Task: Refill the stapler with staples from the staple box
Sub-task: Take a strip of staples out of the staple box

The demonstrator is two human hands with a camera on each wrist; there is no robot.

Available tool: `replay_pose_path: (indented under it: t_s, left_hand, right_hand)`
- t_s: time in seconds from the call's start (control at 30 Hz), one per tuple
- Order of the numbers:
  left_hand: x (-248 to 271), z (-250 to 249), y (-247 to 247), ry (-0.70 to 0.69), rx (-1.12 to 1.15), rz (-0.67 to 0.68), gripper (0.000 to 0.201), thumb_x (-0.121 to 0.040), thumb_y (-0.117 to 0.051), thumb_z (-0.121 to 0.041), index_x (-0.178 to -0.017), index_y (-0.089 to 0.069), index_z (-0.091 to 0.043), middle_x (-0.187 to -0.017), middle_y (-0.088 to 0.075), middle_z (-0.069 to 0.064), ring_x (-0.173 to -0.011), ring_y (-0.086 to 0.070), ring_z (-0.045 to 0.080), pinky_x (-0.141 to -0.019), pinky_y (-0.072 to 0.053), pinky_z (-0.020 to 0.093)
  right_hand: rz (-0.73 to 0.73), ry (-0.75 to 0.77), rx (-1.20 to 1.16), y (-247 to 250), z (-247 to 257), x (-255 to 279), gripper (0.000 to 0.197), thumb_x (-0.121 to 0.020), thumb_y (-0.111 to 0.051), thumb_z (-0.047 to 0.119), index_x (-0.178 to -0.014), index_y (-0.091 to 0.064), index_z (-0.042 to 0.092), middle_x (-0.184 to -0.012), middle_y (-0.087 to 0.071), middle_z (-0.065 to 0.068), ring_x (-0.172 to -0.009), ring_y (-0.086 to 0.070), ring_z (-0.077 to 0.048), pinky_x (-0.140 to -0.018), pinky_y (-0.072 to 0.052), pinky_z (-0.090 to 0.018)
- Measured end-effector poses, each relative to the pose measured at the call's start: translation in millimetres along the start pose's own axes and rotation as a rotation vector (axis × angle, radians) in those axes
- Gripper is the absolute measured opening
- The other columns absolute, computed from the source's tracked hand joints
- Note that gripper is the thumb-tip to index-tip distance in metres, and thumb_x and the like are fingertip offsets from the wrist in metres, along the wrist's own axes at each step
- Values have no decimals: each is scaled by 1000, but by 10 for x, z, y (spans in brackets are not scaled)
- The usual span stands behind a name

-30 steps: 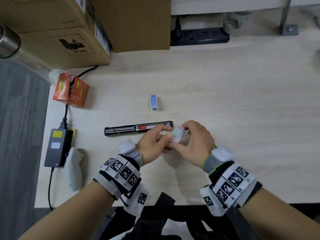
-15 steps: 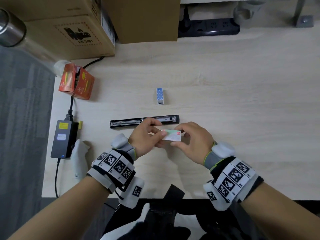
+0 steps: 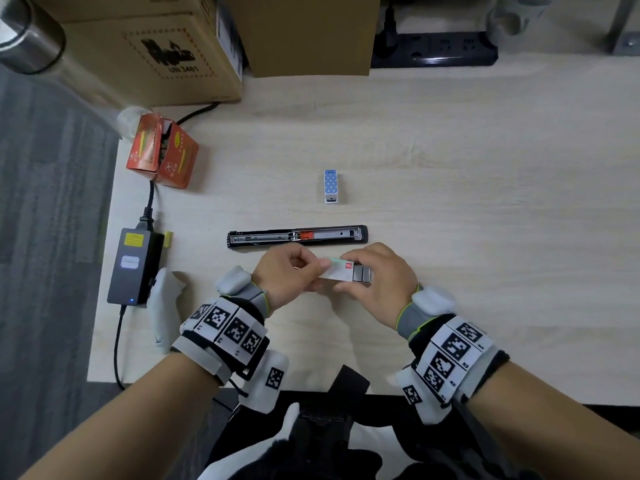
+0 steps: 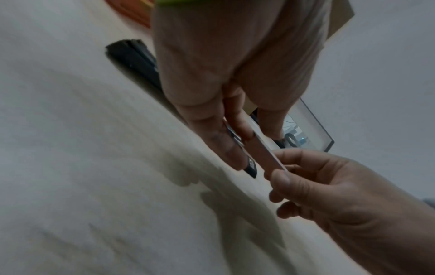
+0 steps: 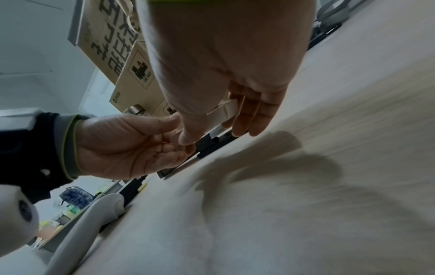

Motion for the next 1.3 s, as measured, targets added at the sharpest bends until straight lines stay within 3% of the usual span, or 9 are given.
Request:
replay_pose_path:
  t_s: [0.07, 0.13, 0.23, 0.3, 0.43, 0.6, 0.83, 1.03, 1.3]
  left_hand:
    - [-13, -50, 75, -102, -209, -62, 26, -71, -80, -29, -82, -58, -21, -88, -67, 0, -70, -69, 18, -72, -58, 37]
    - [35, -136, 36, -261, -417, 13, 48, -64, -85, -31, -103, -56, -26, -106, -60, -6, -85, -64, 11, -70, -51, 21]
    - [64, -167, -132, -491, -715, 172, 67, -69, -81, -34, -127, -50, -23, -123, -56, 0, -106, -55, 18, -86, -46, 27]
    - [41, -139, -175, -501, -790, 186, 65, -75, -76, -34, -132, -48, -22, -124, -59, 2, -109, -56, 22, -91, -46, 36]
    - [22, -87, -105, -514, -782, 104, 45, -80, -72, -26, -122, -59, -17, -114, -64, 5, -104, -57, 25, -84, -42, 30]
    - [0, 34, -4, -576, -755, 58, 34, -78, -74, -21, -110, -64, -18, -103, -64, 1, -93, -58, 23, -74, -42, 28]
    - [-43, 110, 208, -636, -811, -37, 34, -75, -77, -17, -107, -66, -13, -100, -66, 8, -90, -58, 33, -73, -48, 38]
    - [-10, 131, 232, -641, -951, -42, 56, -67, -82, -26, -117, -61, -11, -107, -64, 11, -92, -57, 35, -79, -49, 43]
    - [62, 23, -63, -735, -870, -48, 53, -71, -79, -32, -116, -61, -11, -109, -63, 10, -93, -56, 31, -78, -46, 40]
  right_hand:
    - [1, -12, 16, 7, -44, -16, 41, -65, -82, 35, -102, -68, 26, -96, -54, 4, -88, -53, -13, -76, -41, -24]
    - [-13, 13, 32, -10, -64, -24, 39, -66, -81, 35, -102, -68, 27, -94, -52, 6, -89, -55, -17, -76, -44, -27]
    - [-18, 55, 42, -62, -39, -24, 37, -67, -79, 33, -102, -67, 27, -93, -53, 4, -90, -54, -21, -75, -47, -32]
    - [-26, 67, 39, -74, -19, -23, 37, -68, -78, 29, -103, -67, 25, -95, -56, 0, -91, -55, -23, -76, -48, -33]
    - [3, 49, 76, -28, -103, -25, 55, -65, -81, 34, -114, -61, 22, -106, -58, -2, -98, -54, -21, -83, -46, -32]
    - [-15, 77, 138, -1, -137, -10, 40, -64, -82, 36, -99, -67, 23, -94, -60, -1, -89, -55, -23, -78, -45, -32]
    - [-87, 50, 140, 25, -222, -40, 38, -62, -84, 35, -95, -70, 24, -88, -60, -2, -85, -55, -26, -78, -47, -43]
    - [-97, 21, 167, 5, -263, -34, 39, -62, -82, 40, -96, -71, 26, -88, -60, 0, -87, -55, -25, -81, -44, -41]
    - [-74, 52, 66, -5, -165, -5, 38, -61, -84, 36, -96, -71, 27, -87, -59, -1, -87, -53, -23, -81, -43, -41]
Point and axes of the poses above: each hand's wrist, its own x-axis away from the middle knuckle, its own y-axis out of the back of the hand, z = x × y, the point moved 4 cm from there along -x, towards the middle knuckle
